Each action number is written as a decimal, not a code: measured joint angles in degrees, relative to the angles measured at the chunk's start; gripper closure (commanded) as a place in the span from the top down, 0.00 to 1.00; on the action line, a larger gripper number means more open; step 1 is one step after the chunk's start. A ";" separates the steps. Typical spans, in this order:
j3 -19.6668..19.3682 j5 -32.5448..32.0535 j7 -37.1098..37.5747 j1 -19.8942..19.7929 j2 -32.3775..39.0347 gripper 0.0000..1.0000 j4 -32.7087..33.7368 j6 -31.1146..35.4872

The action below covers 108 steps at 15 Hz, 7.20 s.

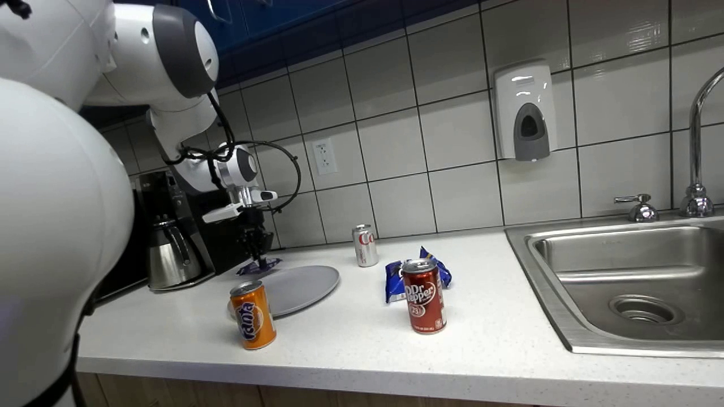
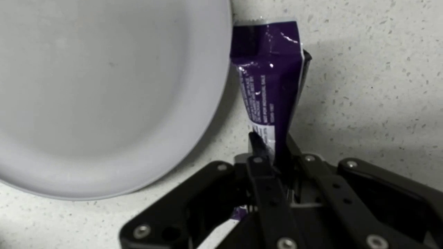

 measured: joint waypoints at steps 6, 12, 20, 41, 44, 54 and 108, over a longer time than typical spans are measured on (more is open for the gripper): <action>-0.94 0.00 -1.34 1.74 6.91 0.40 10.93 -3.69; -1.52 0.00 -2.65 2.10 9.82 0.78 17.19 -6.50; -1.79 -0.06 -2.69 1.97 9.01 1.00 18.78 -6.66; -2.18 0.11 0.83 0.61 -20.12 1.00 -23.03 0.56; -2.16 0.11 0.48 -0.93 -25.54 1.00 -31.17 1.87; -1.94 0.10 -6.81 -7.18 -42.07 1.00 -53.23 3.79; 2.59 -0.03 0.39 -10.36 -49.21 1.00 -67.11 7.73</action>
